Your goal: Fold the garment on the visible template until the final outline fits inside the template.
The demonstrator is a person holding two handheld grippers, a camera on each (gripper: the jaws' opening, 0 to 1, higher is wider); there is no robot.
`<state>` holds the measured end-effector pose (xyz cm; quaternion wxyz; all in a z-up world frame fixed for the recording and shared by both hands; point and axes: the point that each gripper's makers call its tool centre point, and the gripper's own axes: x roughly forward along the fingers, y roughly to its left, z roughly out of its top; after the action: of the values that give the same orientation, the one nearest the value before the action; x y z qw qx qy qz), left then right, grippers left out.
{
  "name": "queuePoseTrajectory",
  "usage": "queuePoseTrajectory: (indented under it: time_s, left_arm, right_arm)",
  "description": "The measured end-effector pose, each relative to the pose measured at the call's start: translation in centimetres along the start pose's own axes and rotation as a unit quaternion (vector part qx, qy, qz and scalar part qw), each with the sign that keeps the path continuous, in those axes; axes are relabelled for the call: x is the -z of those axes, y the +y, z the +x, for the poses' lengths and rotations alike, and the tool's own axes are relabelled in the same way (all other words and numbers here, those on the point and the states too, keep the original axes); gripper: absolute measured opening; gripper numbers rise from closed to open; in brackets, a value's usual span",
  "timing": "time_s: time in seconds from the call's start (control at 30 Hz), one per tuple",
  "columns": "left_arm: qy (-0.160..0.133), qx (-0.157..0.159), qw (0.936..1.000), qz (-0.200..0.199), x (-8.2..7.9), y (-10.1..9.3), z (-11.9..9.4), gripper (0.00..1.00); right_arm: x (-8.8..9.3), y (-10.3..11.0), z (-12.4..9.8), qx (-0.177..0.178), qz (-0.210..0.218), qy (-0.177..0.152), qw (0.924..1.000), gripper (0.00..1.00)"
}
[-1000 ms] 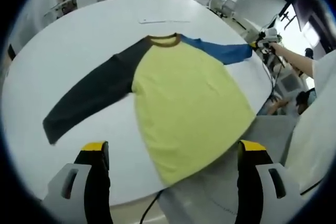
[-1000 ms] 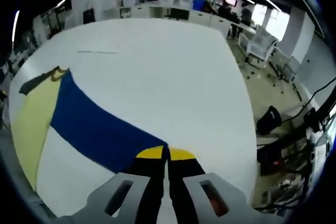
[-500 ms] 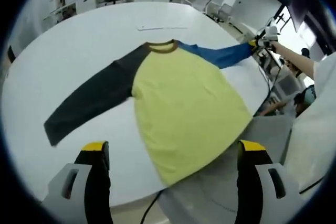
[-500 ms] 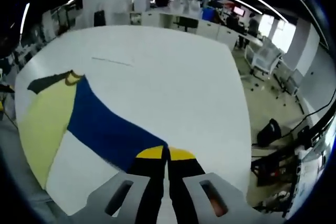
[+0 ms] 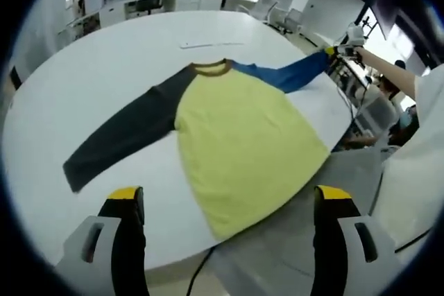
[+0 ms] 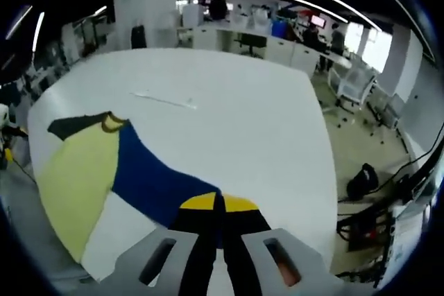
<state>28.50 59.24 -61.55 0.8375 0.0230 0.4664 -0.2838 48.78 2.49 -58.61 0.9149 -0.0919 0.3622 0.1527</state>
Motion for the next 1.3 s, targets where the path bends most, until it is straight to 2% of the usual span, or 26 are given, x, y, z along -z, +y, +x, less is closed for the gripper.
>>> queuePoseTrajectory:
  time_s: [0.33, 0.6, 0.73, 0.77, 0.87, 1.03, 1.17, 1.2, 1.3]
  left_arm:
    - [-0.012, 0.001, 0.9999, 0.004, 0.2, -0.8, -0.7, 0.99]
    - [-0.017, 0.005, 0.9997, 0.017, -0.2, -1.5, -1.0, 0.99]
    - [-0.016, 0.007, 0.9995, 0.025, -0.2, -1.7, -1.2, 0.99]
    - [-0.016, 0.008, 0.9995, 0.027, -0.1, -1.7, -1.2, 0.99]
    - [-0.020, 0.009, 0.9993, 0.029, -0.2, -1.7, -1.4, 0.99]
    - [-0.028, 0.014, 0.9989, 0.036, -0.4, -1.5, -1.5, 0.99]
    - [-0.041, 0.021, 0.9986, 0.025, -0.3, -1.4, -1.2, 0.98]
    - [-0.038, 0.022, 0.9987, 0.024, -0.1, -1.4, -1.2, 0.98]
    - [-0.032, 0.020, 0.9988, 0.031, 0.1, -1.5, -1.3, 0.98]
  right_arm:
    - [-2.5, 1.7, -1.3, -0.036, 0.029, -0.032, 0.9984, 0.01]
    - [-5.6, 4.8, -2.7, -0.080, 0.037, -0.067, 0.9938, 0.01]
    - [-6.7, 6.0, -3.1, -0.089, 0.044, -0.073, 0.9924, 0.01]
    - [-6.7, 5.6, -3.0, -0.092, 0.047, -0.071, 0.9921, 0.01]
    - [-7.2, 6.1, -3.0, -0.097, 0.049, -0.067, 0.9918, 0.01]
    - [-8.6, 8.3, -3.8, -0.114, 0.068, -0.082, 0.9877, 0.01]
    - [-9.2, 9.8, -3.7, -0.119, 0.068, -0.070, 0.9880, 0.01]
    - [-9.5, 10.0, -3.8, -0.122, 0.071, -0.073, 0.9874, 0.01]
    - [-11.3, 11.9, -4.4, -0.155, 0.112, -0.105, 0.9758, 0.01]
